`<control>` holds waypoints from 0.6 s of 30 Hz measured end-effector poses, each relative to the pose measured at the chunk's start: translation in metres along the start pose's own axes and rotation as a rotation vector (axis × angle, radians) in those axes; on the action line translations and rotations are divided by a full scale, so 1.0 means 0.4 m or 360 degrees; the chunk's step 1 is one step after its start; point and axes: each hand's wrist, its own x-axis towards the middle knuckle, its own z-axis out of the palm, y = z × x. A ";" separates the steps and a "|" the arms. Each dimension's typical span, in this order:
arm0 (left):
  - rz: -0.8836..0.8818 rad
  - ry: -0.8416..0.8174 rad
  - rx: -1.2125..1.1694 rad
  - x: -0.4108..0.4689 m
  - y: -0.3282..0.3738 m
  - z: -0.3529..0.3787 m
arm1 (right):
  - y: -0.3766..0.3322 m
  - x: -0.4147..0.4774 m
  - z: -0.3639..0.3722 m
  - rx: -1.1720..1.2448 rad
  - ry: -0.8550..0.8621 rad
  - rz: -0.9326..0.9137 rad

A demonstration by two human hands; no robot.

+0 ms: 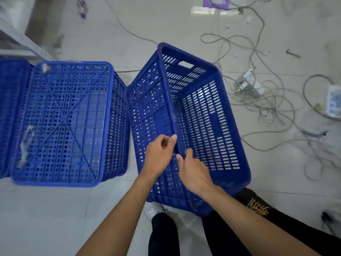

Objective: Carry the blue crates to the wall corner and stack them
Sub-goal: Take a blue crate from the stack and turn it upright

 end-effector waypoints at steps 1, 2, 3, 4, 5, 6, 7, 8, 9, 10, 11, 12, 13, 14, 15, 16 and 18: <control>0.0011 0.0044 0.0011 -0.003 0.004 0.005 | -0.014 0.000 0.010 -0.0009 -0.0020 -0.0003; 0.0007 0.0079 0.0065 -0.004 0.004 0.010 | -0.026 -0.001 0.021 -0.0026 -0.0036 0.0001; -0.0003 0.0108 0.0154 -0.004 -0.002 0.015 | -0.036 -0.001 0.033 -0.0046 -0.0049 0.0007; -0.0008 0.0135 0.0270 -0.001 -0.009 0.019 | -0.044 0.000 0.044 -0.0062 -0.0064 0.0016; -0.0004 0.0156 0.0389 0.001 -0.022 0.018 | -0.052 0.002 0.055 -0.0076 -0.0092 0.0015; 0.0010 0.0167 0.0495 0.004 -0.035 0.014 | -0.059 0.007 0.066 -0.0085 -0.0144 -0.0002; 0.0030 0.0169 0.0575 0.007 -0.052 0.006 | -0.064 0.014 0.073 -0.0076 -0.0233 -0.0035; 0.0045 0.0168 0.0627 0.013 -0.071 -0.005 | -0.065 0.022 0.076 -0.0040 -0.0352 -0.0065; 0.0045 0.0161 0.0664 0.019 -0.092 -0.018 | -0.063 0.033 0.072 0.0013 -0.0478 -0.0067; 0.0020 0.0145 0.0697 0.026 -0.117 -0.033 | -0.057 0.044 0.067 0.0045 -0.0581 -0.0040; -0.0026 0.0115 0.0739 0.034 -0.144 -0.051 | -0.048 0.057 0.059 0.0045 -0.0645 -0.0002; -0.0085 0.0072 0.0784 0.042 -0.170 -0.070 | -0.036 0.073 0.049 0.0033 -0.0673 0.0043; -0.0155 0.0023 0.0813 0.051 -0.197 -0.088 | -0.022 0.090 0.038 0.0027 -0.0680 0.0089; -0.0227 -0.0015 0.0825 0.058 -0.222 -0.102 | -0.007 0.107 0.026 0.0013 -0.0675 0.0130; -0.0296 -0.0032 0.0824 0.063 -0.248 -0.113 | 0.010 0.125 0.017 -0.0022 -0.0661 0.0154; -0.0362 -0.0028 0.0817 0.067 -0.273 -0.119 | 0.027 0.145 0.010 -0.0069 -0.0635 0.0172; -0.0486 0.0022 0.0790 0.076 -0.324 -0.119 | 0.064 0.190 -0.005 -0.0189 -0.0574 0.0193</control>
